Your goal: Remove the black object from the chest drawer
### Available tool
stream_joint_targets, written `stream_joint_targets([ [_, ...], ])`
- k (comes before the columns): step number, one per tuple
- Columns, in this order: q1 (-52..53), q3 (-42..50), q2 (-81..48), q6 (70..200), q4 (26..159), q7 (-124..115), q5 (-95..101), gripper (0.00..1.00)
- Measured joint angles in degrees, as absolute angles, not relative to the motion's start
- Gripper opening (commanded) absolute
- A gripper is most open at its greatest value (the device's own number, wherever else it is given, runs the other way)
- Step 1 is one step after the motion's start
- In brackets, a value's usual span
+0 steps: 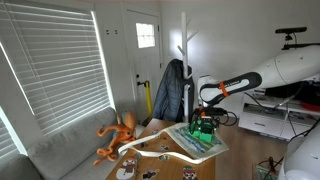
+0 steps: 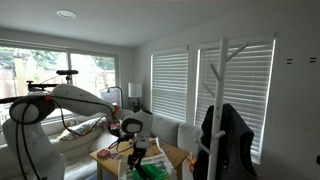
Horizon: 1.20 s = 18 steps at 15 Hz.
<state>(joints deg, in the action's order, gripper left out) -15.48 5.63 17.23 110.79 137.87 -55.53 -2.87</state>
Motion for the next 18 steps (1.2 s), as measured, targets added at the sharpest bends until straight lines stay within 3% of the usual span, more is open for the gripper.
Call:
stream_joint_targets([
  [4,-15.48,5.66,17.20,110.86,137.87,-55.63,-2.87,0.18],
  [18,-13.73,5.29,21.33,103.97,130.38,-50.87,-2.87,0.17],
])
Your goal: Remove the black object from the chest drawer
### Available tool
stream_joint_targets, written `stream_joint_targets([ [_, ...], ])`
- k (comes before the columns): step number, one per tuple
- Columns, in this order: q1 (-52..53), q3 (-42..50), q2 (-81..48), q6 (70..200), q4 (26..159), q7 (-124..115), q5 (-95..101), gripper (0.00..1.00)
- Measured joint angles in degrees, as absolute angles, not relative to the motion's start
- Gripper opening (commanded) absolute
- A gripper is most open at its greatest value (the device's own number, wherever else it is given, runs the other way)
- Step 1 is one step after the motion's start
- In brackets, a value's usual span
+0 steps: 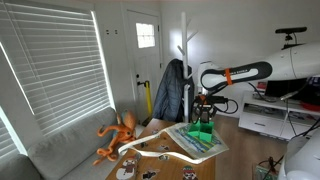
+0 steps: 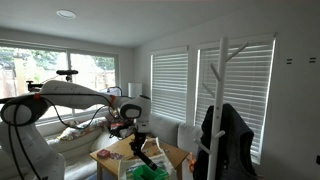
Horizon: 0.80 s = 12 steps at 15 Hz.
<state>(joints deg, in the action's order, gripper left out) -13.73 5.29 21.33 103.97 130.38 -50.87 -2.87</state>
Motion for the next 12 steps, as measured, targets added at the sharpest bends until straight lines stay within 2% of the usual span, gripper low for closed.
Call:
stream_joint_targets([
  [3,-11.96,2.90,23.37,102.85,127.97,-48.45,-0.24,0.17],
  [9,-4.86,-8.02,21.93,103.57,128.14,-48.71,4.93,0.17],
  [10,-3.46,-9.69,21.32,103.84,128.45,-48.75,5.97,0.42],
  [12,-1.52,-11.72,20.30,104.33,128.68,-48.67,8.41,0.42],
])
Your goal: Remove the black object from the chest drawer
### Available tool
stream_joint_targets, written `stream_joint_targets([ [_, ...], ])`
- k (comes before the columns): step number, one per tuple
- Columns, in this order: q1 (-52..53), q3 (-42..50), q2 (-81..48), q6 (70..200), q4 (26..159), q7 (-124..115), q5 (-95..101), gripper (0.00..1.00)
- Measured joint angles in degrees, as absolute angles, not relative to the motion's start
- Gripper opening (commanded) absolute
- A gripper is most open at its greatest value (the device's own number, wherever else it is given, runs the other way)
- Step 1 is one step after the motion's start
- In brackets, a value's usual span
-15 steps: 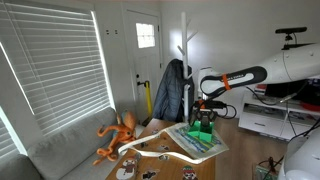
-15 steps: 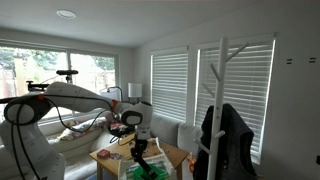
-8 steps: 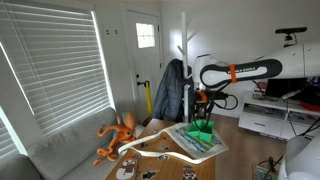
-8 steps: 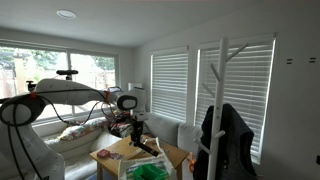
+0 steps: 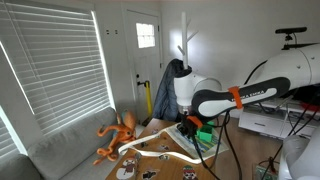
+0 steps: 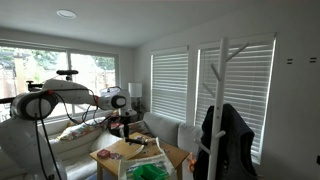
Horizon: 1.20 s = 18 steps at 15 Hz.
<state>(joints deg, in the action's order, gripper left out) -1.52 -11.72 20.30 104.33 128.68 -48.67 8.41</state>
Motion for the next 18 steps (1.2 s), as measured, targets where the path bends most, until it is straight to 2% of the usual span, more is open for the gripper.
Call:
stream_joint_targets([
  [2,-1.23,-12.05,19.92,104.57,128.68,-48.34,9.12,0.42],
  [3,-1.28,-11.89,19.92,104.59,128.67,-48.03,9.26,0.17],
  [7,-0.54,-12.18,19.41,105.17,128.65,-47.32,9.41,0.17],
  [14,8.36,-21.66,12.62,107.97,124.26,-47.70,15.20,0.17],
  [18,10.22,-22.64,7.14,108.08,122.09,-49.60,16.92,0.17],
])
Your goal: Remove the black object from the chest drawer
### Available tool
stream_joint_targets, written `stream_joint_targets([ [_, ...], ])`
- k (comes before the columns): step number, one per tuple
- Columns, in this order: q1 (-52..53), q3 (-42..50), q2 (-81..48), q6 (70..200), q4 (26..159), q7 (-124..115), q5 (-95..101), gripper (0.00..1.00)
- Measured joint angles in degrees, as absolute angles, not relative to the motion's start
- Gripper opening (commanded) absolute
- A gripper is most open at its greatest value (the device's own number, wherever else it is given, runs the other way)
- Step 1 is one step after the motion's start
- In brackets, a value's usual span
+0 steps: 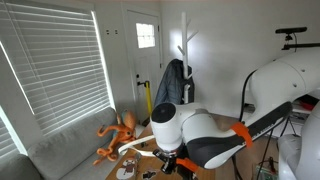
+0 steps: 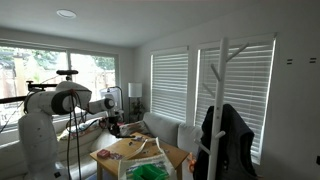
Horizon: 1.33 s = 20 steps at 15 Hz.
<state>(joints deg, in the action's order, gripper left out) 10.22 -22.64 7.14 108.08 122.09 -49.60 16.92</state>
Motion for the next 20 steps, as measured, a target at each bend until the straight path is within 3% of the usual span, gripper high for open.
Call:
stream_joint_targets([
  [7,11.74,-20.35,-5.39,115.37,117.56,-50.52,17.82,0.17],
  [8,12.21,-19.84,-6.94,117.45,116.91,-49.98,17.79,0.59],
  [12,13.14,-18.33,-11.38,123.66,114.83,-44.00,12.50,0.89],
  [14,13.08,-17.62,-12.28,124.10,113.95,-39.22,6.66,1.00],
  [20,10.91,-13.19,-2.41,127.30,116.00,-29.85,-3.90,1.00],
])
